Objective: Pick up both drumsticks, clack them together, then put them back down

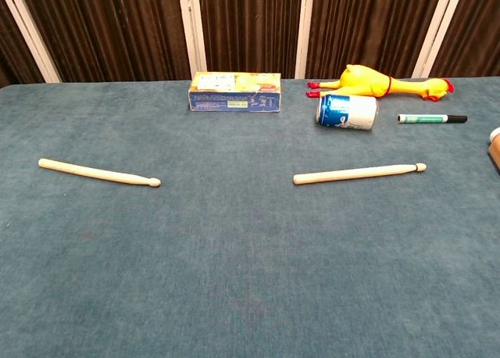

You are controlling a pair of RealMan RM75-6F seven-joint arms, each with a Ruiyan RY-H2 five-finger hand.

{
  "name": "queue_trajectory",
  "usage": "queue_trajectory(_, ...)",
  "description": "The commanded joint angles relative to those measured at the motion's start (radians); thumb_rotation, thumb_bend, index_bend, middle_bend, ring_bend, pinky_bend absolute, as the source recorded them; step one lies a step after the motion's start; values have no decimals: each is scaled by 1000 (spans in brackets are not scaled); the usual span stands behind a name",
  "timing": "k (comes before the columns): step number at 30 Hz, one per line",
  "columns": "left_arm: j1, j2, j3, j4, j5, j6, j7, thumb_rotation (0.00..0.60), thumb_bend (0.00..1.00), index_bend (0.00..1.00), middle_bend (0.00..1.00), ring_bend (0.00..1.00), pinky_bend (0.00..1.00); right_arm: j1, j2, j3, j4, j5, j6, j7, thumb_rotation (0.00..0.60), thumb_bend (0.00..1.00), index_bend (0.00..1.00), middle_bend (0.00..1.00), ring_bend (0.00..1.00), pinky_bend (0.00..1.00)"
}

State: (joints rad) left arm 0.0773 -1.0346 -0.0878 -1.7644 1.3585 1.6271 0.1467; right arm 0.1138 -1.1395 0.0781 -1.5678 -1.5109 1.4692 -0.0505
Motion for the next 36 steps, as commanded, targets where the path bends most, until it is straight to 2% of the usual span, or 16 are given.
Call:
queue_trajectory(1,-1,-3,-1,2,3,2,4,600,312,99,0,0,0,1,-7,1,6,-7,6,3,600,191,78,80,163,0)
queue_trajectory(12,5,-3,16,-14,37,16,11,600,312,99,0,0,0,-7,8,-3,-17,-8,16,24,600,191,96,94,163,0)
queue_trajectory(22,6,-3,5,-10,26,22,-7,600,313,99,0,0,0,6,-6,-19,-19,-20,-19,22,600,191,137,129,169,0)
queue_trajectory(25,10,1,3,-10,25,26,-18,600,312,99,0,0,0,32,-21,-9,-29,-34,-37,7,600,190,153,141,182,0)
queue_trajectory(29,9,5,-8,-10,6,22,-32,600,312,99,0,0,0,108,-31,23,-62,-22,-129,-8,600,191,191,154,202,12)
queue_trajectory(31,6,7,-9,-8,1,16,-35,600,313,99,0,0,0,153,-34,41,-96,-6,-194,32,600,192,209,171,214,18)
queue_trajectory(33,2,8,-8,-6,-3,5,-32,600,313,99,0,0,0,207,-39,66,-116,31,-276,63,600,191,214,178,218,18)
queue_trajectory(36,0,9,-7,-6,-5,0,-30,600,313,99,0,0,0,277,-66,99,-102,105,-381,22,600,191,220,192,224,18)
